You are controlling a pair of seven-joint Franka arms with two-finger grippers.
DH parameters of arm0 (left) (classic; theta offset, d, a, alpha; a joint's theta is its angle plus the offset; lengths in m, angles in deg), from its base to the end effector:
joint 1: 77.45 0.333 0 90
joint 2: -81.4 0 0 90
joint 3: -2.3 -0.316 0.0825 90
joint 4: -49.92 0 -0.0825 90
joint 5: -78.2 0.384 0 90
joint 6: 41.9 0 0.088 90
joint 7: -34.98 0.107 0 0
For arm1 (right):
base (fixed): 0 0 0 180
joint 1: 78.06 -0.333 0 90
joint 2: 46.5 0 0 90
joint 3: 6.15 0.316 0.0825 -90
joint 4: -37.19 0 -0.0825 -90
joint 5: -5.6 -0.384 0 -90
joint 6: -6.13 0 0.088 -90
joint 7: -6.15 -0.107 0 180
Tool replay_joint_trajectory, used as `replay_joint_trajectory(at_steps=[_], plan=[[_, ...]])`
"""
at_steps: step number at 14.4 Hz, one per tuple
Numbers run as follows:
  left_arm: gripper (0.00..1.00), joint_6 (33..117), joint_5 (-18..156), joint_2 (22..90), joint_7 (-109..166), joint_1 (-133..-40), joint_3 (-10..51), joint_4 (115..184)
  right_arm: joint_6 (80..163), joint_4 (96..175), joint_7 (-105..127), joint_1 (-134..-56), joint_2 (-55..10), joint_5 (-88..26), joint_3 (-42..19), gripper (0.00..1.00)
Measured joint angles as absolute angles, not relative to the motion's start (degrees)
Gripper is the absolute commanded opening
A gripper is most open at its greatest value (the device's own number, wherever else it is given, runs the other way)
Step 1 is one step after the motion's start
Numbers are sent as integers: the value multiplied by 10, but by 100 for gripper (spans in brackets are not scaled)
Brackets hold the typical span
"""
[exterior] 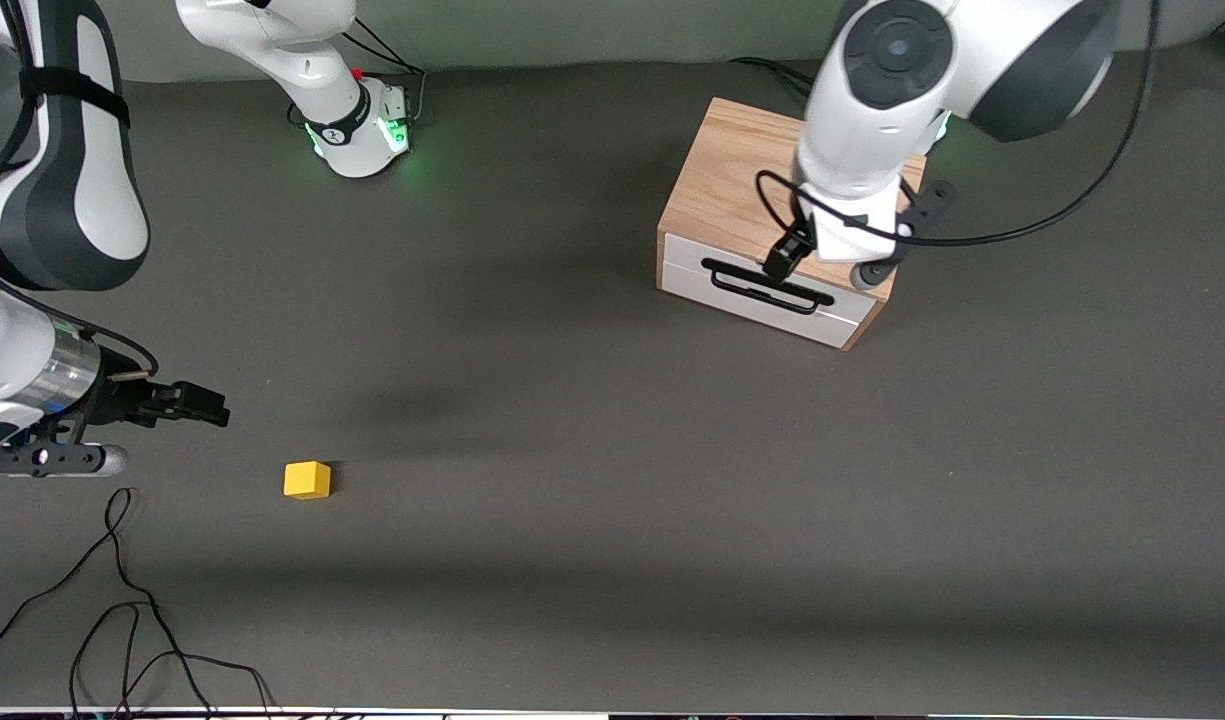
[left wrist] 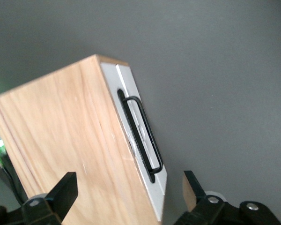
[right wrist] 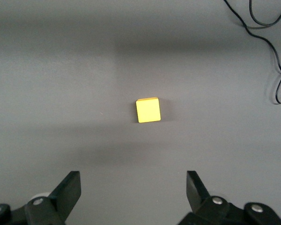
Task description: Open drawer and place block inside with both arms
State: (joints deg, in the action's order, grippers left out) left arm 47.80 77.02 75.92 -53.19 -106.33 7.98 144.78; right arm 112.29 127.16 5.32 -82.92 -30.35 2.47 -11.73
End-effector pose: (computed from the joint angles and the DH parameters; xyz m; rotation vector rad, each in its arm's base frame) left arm 0.4706 -0.3243 0.5308 -2.6665 -1.3495 0.1725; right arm 0.6469 0.0026 0.4800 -3.1156 0.0598 -0.0033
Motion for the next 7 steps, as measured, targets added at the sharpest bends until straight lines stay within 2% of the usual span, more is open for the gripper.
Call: replay_joint_trajectory(at_steps=[7], plan=[[100, 508, 770, 723, -675, -1092, 73, 1448, 1152, 1272, 53, -830, -274, 25, -117, 100]])
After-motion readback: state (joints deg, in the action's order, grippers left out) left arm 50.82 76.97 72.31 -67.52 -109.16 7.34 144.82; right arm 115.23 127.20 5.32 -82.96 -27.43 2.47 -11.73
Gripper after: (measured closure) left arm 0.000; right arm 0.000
